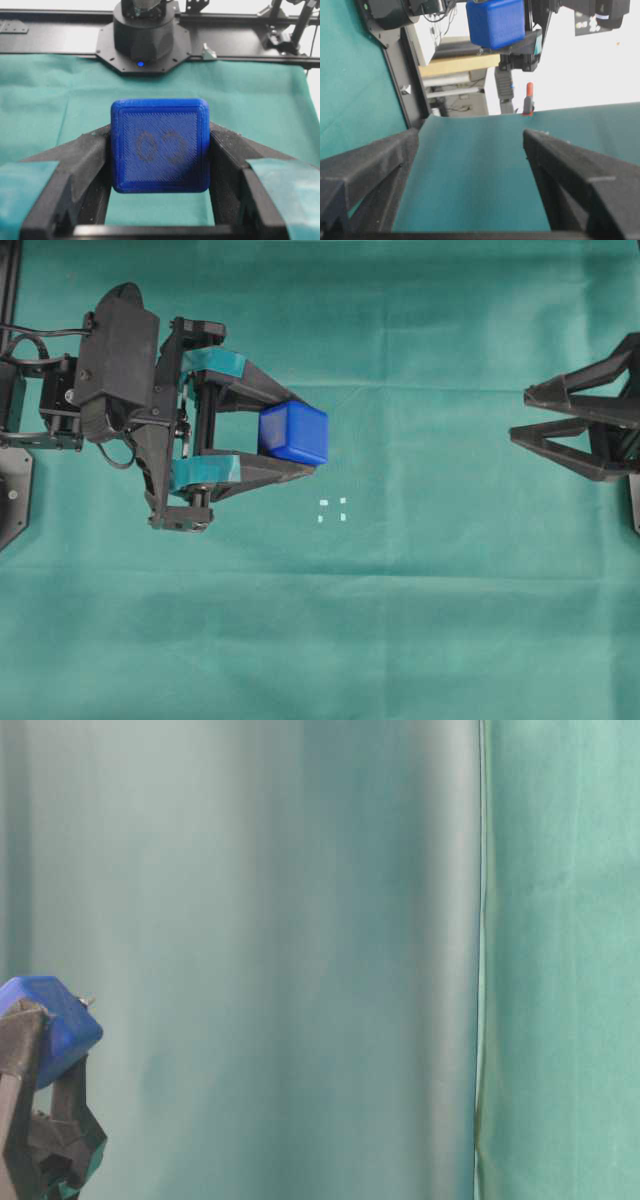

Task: Handover the blue block to the right arm after grasping it with the left arm, then place it in the designated position.
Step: 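Move the right gripper toward the cube held by the left gripper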

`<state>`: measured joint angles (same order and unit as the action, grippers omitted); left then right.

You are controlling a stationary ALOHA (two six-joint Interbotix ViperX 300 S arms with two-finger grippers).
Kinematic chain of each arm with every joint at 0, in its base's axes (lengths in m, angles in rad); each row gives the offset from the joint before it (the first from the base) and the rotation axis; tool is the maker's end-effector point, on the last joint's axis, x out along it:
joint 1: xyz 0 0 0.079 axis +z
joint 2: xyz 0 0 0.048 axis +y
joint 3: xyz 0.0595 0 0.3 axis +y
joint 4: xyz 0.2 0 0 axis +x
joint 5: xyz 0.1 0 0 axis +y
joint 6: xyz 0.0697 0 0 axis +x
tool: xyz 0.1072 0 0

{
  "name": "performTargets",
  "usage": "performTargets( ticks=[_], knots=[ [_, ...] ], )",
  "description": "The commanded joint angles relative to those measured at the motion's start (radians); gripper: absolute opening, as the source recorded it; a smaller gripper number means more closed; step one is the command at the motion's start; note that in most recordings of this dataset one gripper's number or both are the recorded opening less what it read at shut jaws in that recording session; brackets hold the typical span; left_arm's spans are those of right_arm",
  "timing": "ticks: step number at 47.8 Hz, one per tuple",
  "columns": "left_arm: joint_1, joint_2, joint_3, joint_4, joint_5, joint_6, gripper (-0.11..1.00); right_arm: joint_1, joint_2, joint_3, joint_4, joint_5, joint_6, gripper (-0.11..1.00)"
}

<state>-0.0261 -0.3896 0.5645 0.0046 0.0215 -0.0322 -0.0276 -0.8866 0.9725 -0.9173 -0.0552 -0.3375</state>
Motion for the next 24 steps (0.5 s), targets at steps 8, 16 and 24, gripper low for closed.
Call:
performTargets(
  ticks=[8, 16, 24],
  knots=[
    [0.005, -0.014, -0.009, 0.000, -0.011, 0.000, 0.46, 0.003, 0.011, -0.028, -0.023, -0.008, -0.002, 0.93],
    [0.006, -0.014, -0.009, 0.000, -0.011, -0.002, 0.46, 0.003, 0.011, -0.029, -0.025, -0.009, -0.002, 0.93],
    [0.006, -0.014, -0.011, -0.002, -0.011, 0.000, 0.46, 0.003, 0.011, -0.029, -0.025, -0.009, -0.002, 0.93]
  ],
)
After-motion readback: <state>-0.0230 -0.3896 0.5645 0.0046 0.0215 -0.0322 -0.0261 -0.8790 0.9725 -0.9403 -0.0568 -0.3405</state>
